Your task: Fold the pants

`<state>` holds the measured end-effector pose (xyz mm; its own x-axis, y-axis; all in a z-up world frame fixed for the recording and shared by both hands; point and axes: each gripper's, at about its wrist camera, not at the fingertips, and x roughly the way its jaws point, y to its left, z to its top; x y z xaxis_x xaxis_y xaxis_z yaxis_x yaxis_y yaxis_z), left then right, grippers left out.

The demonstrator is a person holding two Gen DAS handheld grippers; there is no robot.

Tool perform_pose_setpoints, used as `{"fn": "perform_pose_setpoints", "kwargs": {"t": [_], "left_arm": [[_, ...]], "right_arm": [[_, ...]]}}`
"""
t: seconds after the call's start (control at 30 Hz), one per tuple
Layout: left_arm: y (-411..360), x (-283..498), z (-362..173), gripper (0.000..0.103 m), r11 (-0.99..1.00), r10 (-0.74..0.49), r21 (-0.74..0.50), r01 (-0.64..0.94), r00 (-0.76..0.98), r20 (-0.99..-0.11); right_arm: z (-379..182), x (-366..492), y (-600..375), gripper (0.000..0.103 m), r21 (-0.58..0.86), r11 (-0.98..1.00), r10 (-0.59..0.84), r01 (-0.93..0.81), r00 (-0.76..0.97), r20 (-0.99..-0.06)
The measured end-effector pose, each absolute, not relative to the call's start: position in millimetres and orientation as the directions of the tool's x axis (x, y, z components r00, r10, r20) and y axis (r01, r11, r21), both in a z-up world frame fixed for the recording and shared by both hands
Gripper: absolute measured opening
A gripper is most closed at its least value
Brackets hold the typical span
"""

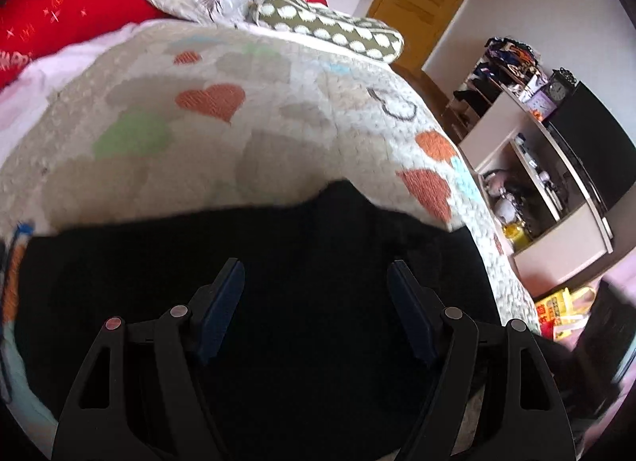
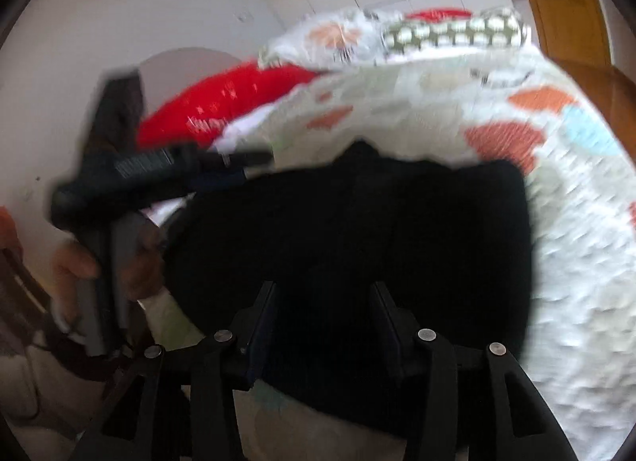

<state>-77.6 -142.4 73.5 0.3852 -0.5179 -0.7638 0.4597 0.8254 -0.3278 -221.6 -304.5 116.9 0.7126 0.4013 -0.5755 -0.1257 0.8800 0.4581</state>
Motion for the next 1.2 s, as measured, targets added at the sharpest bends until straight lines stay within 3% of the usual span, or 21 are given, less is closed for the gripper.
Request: {"fn": "perform_pose_setpoints", "kwargs": {"t": [0.13,0.37,0.43,0.47,0.53,0.57,0.8,0.97,1.03,1.2], "left_arm": [[-169,-90,58,0.075,0.783,-0.563,-0.38,0.493,0.302,-0.769],[-223,-118,37,0.075,0.769,-0.511,-0.267,0.581,0.306,-0.803],[-230,-121,36,0.05,0.749,-0.528,-0.275,0.603,0.293,-0.797],[-233,-120,34,0.025,0.744,-0.526,-0.28,0.607,0.273,-0.805],[-229,-119,39,0.021,0.742,-0.534,-0.294,0.603,0.265,-0.803],[-223,-119,45,0.011,0.738,-0.545,-0.299,0.605,0.272,-0.793],[-177,-117,69,0.01,0.789,-0.501,-0.224,0.572,0.389,-0.773],[-177,-108,44,0.011,0.818,-0.467,-0.234,0.525,0.37,-0.803],[-173,-107,42,0.016,0.825,-0.473,-0.265,0.499,0.354,-0.807],[-151,-111,50,0.036,0.846,-0.464,-0.275,0.457,0.376,-0.802]], "right_arm": [[119,-230,-338,0.05,0.396,0.918,0.234,0.029,0.765,-0.599],[82,-228,-363,0.05,0.451,0.878,0.199,0.164,0.731,-0.652],[84,-230,-370,0.05,0.461,0.87,0.194,0.173,0.741,-0.643],[88,-234,-371,0.05,0.457,0.872,0.185,0.175,0.747,-0.639],[98,-237,-372,0.05,0.448,0.878,0.176,0.166,0.759,-0.626],[105,-237,-370,0.05,0.44,0.885,0.175,0.15,0.77,-0.613],[130,-218,-333,0.047,0.338,0.941,0.199,0.011,0.789,-0.581],[100,-175,-301,0.041,0.281,0.959,0.218,-0.036,0.726,-0.652],[81,-158,-292,0.04,0.221,0.975,0.188,-0.036,0.666,-0.722],[99,-169,-288,0.04,0.16,0.986,0.147,-0.045,0.679,-0.719]]}}
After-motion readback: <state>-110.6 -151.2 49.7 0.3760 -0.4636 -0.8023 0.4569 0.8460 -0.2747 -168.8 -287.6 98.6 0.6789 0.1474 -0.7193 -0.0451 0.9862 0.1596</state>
